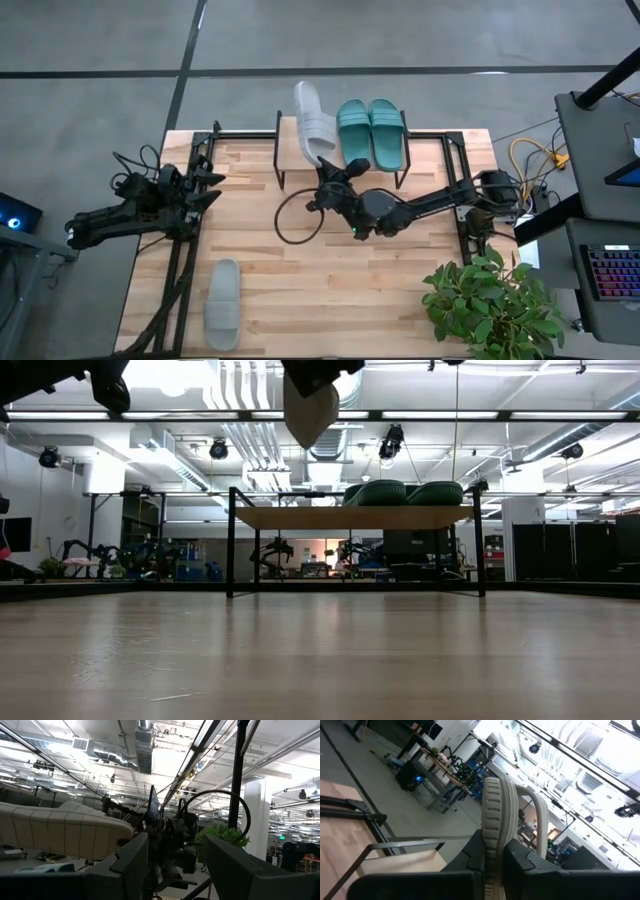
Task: Pick and place slides into the shelf
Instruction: Put the top gray slide on the shelf
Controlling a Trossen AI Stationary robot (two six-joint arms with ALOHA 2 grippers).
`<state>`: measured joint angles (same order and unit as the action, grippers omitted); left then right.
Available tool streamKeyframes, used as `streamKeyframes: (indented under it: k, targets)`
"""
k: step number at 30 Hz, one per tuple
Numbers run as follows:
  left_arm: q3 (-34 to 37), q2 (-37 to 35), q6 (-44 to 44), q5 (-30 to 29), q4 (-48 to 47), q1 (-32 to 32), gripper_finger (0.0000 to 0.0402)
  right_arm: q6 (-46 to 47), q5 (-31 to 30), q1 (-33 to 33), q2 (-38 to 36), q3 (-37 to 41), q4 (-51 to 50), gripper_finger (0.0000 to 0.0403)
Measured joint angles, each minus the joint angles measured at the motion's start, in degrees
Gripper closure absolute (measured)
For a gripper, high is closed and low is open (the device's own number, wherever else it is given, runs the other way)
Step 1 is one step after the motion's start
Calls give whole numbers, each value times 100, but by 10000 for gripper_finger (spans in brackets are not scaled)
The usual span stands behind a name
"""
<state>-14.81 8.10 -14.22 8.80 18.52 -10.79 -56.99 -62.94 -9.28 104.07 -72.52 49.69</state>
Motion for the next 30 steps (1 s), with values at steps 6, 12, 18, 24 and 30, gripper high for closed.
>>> streamKeyframes:
  k: [6,12,18,24,30]
  targets:
    - [0,0,1,-2,-2,0,226,142,55,85,0,192,-6,380]
    - [0,0,2,-1,0,0,226,157,55,120,0,318,-15,380]
    - [0,2,2,-2,-2,0,226,186,46,116,0,513,-66,380]
    - [0,0,2,-1,0,0,226,581,-61,118,0,596,-921,380]
    - [0,0,2,-2,0,0,226,1144,-59,118,0,570,-1716,380]
